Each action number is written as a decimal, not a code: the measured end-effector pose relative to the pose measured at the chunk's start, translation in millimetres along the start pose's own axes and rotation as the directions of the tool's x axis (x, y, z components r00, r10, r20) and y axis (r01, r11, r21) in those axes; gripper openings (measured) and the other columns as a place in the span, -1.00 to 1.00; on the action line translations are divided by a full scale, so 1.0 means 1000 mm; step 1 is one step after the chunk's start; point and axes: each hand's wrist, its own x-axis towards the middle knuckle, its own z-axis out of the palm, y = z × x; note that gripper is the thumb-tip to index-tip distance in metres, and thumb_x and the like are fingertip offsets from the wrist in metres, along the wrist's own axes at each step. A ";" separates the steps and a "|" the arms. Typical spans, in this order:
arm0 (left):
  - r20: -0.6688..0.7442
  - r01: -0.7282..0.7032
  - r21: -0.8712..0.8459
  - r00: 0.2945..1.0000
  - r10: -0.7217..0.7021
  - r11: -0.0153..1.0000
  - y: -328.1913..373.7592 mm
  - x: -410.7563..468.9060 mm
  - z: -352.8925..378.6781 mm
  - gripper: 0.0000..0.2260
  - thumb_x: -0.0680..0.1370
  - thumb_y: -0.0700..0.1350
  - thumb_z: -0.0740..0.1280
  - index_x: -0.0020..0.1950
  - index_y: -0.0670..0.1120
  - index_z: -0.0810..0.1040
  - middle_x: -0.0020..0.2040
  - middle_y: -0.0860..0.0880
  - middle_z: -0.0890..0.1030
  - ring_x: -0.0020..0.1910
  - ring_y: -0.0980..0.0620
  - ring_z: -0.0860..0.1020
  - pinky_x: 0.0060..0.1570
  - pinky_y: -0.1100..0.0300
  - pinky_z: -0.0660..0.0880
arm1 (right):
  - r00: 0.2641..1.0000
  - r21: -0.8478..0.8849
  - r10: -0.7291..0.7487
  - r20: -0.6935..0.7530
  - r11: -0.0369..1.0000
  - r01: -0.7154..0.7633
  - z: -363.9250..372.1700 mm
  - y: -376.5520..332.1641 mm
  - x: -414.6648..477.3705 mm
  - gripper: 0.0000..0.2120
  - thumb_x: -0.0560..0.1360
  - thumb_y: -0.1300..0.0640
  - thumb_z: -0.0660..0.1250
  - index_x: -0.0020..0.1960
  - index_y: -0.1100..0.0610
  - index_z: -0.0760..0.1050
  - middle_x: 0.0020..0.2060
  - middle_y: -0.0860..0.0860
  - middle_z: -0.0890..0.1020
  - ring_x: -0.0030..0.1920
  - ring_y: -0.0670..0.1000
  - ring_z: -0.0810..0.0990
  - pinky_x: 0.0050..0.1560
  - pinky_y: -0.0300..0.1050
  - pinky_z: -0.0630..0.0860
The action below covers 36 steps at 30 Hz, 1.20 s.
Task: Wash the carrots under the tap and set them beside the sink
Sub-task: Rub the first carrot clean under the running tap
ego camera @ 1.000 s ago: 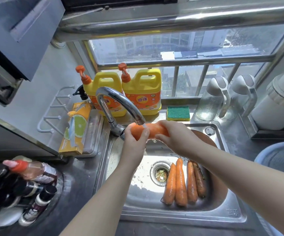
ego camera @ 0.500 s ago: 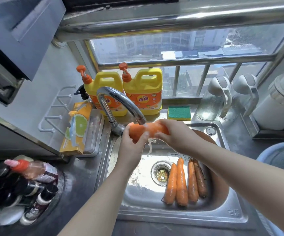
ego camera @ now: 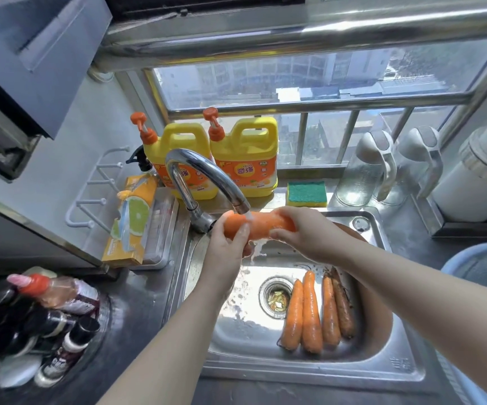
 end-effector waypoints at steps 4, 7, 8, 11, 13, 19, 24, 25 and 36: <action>-0.147 0.042 -0.062 0.988 -0.051 0.997 0.003 0.004 0.007 -0.56 0.50 0.17 0.46 0.27 0.06 0.42 0.12 -0.11 0.57 -0.17 0.00 0.52 -0.23 0.12 0.47 | 0.998 -0.009 -0.046 -0.033 0.999 0.045 0.008 -0.011 -0.001 -0.75 0.54 -0.03 0.41 0.17 0.04 0.57 -0.09 -0.01 0.64 -0.09 0.03 0.58 -0.03 -0.01 0.52; -0.147 0.033 -0.016 0.988 -0.035 0.999 0.004 0.003 0.007 -0.64 0.56 0.22 0.36 0.22 0.06 0.39 0.13 -0.12 0.58 -0.11 -0.03 0.48 -0.12 -0.06 0.50 | 0.996 0.033 -0.029 -0.088 0.999 0.032 0.010 -0.012 0.001 -0.74 0.47 -0.09 0.47 0.08 0.02 0.63 -0.17 -0.05 0.66 -0.16 -0.03 0.59 -0.08 -0.05 0.55; -0.131 0.024 0.000 0.991 -0.024 1.000 0.004 0.002 0.006 -0.64 0.58 0.21 0.32 0.26 0.06 0.38 0.15 -0.12 0.58 -0.08 -0.03 0.48 -0.05 -0.11 0.50 | 0.994 0.068 -0.013 -0.107 0.998 0.021 0.010 -0.012 0.003 -0.74 0.44 -0.11 0.50 0.03 0.01 0.64 -0.22 -0.08 0.65 -0.20 -0.07 0.59 -0.15 -0.11 0.53; -0.118 -0.006 0.052 0.993 0.012 0.999 0.004 0.000 -0.001 -0.72 0.66 0.10 0.24 0.33 0.06 0.35 0.19 -0.11 0.58 -0.05 -0.03 0.50 0.00 -0.01 0.48 | 0.999 0.202 0.008 -0.033 0.979 -0.001 0.008 -0.010 0.010 -0.76 0.44 -0.06 0.52 -0.01 0.08 0.68 -0.28 -0.01 0.68 -0.29 -0.05 0.58 -0.25 -0.15 0.44; -0.130 0.020 0.050 0.991 -0.013 0.999 0.004 0.003 -0.008 -0.71 0.67 0.09 0.24 0.36 0.06 0.35 0.18 -0.14 0.58 -0.09 -0.12 0.55 -0.02 -0.03 0.50 | 0.995 0.323 0.021 0.097 0.945 -0.051 0.006 -0.008 0.013 -0.81 0.52 0.05 0.46 0.08 0.12 0.68 -0.27 0.02 0.66 -0.30 -0.06 0.55 -0.29 -0.24 0.43; -0.148 0.056 0.042 0.988 -0.049 0.998 0.007 0.005 -0.011 -0.69 0.67 0.07 0.24 0.38 0.03 0.32 -0.01 -0.07 0.55 -0.29 0.04 0.47 -0.26 0.15 0.45 | 0.993 0.385 0.078 0.090 0.917 -0.107 0.007 -0.016 0.020 -0.82 0.53 0.05 0.45 0.09 0.09 0.68 -0.24 -0.06 0.66 -0.30 -0.12 0.56 -0.26 -0.32 0.50; -0.182 0.059 0.021 0.982 -0.054 0.998 0.010 0.000 -0.014 -0.69 0.68 0.04 0.25 0.39 0.02 0.32 0.03 -0.07 0.56 -0.28 0.05 0.48 -0.26 0.17 0.48 | 0.977 0.484 0.079 0.196 0.859 -0.167 0.003 -0.016 0.022 -0.85 0.55 0.04 0.44 0.04 0.09 0.69 -0.22 0.03 0.68 -0.25 -0.07 0.59 -0.19 -0.20 0.53; -0.177 0.061 0.028 0.983 -0.055 0.998 0.010 -0.001 -0.015 -0.69 0.68 0.04 0.24 0.39 0.02 0.32 0.05 -0.08 0.56 -0.27 0.04 0.49 -0.25 0.17 0.49 | 0.970 0.494 0.084 0.229 0.848 -0.190 0.002 -0.017 0.021 -0.88 0.55 0.08 0.43 0.04 0.10 0.68 -0.24 0.03 0.67 -0.26 -0.06 0.59 -0.19 -0.19 0.52; -0.162 0.087 0.014 0.983 -0.083 0.996 0.016 -0.004 -0.014 -0.71 0.68 0.06 0.25 0.36 0.04 0.34 0.03 -0.05 0.57 -0.30 0.04 0.49 -0.17 0.09 0.52 | 0.996 0.331 0.073 0.046 0.940 -0.084 0.008 -0.020 0.019 -0.86 0.49 0.10 0.49 0.04 0.08 0.68 -0.25 0.03 0.70 -0.31 -0.11 0.60 -0.23 -0.18 0.54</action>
